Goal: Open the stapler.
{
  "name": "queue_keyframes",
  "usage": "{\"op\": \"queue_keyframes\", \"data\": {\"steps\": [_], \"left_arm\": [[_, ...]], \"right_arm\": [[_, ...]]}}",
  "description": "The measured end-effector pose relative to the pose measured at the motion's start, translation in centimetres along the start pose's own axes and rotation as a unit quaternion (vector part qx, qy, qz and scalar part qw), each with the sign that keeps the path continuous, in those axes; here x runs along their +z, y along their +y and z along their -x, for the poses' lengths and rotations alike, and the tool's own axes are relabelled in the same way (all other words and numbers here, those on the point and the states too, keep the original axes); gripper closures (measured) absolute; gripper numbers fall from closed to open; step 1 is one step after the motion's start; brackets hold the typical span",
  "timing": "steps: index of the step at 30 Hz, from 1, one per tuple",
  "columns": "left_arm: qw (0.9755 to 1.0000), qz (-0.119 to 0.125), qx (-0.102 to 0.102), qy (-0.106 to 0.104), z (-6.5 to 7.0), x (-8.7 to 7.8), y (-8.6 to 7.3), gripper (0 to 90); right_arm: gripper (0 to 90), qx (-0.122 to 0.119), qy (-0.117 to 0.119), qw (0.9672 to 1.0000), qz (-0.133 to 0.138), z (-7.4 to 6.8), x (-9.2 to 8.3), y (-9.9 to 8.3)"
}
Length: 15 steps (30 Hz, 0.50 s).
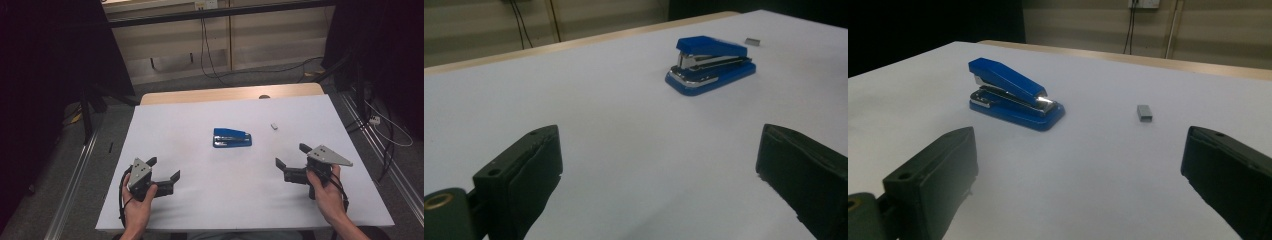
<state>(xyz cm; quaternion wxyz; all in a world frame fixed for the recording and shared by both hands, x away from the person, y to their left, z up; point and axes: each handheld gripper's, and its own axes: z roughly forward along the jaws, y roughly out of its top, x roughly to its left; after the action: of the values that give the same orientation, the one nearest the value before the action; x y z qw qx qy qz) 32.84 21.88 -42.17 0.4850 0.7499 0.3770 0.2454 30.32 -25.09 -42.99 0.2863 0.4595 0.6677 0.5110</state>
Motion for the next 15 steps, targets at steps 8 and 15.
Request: {"op": "queue_keyframes", "data": {"steps": [8,15], "left_arm": [[0.9996,-0.018,-0.001,-0.023,0.7,1.3,0.1,7.1],[0.9990,-0.012,-0.003,-0.043,1.7,1.8,0.3,4.4]], "right_arm": [[2.9,-0.025,0.028,0.9993,0.000,-1.3,1.2,0.3],[2.2,-0.026,0.039,0.9989,-0.001,-1.7,1.9,0.7]]}}
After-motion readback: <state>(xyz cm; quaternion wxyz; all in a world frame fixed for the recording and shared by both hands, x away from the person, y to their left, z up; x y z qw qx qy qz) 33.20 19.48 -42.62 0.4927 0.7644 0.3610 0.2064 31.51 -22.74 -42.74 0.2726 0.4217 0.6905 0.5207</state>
